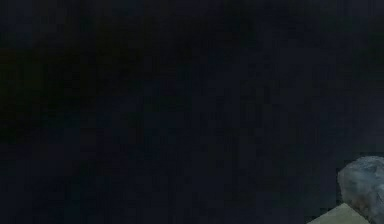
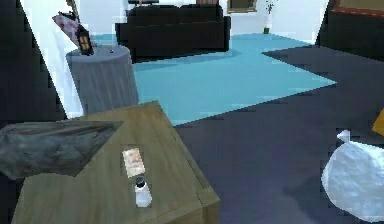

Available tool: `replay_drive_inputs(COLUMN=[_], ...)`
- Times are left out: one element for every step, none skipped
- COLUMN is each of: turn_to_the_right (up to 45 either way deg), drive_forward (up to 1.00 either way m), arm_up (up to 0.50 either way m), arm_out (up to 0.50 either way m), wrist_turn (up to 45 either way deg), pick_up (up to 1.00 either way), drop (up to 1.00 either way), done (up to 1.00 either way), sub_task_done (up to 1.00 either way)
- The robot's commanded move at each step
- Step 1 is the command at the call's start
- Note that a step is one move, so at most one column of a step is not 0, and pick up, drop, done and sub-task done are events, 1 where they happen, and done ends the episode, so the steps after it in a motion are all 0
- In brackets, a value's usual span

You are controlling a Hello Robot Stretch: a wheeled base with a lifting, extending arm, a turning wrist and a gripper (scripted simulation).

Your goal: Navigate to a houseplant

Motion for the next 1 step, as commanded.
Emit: replay_drive_inputs(turn_to_the_right=[45.0], drive_forward=[0.0], arm_up=[0.0], arm_out=[0.0], wrist_turn=[0.0], pick_up=[0.0], drop=[0.0], done=[0.0], sub_task_done=[0.0])
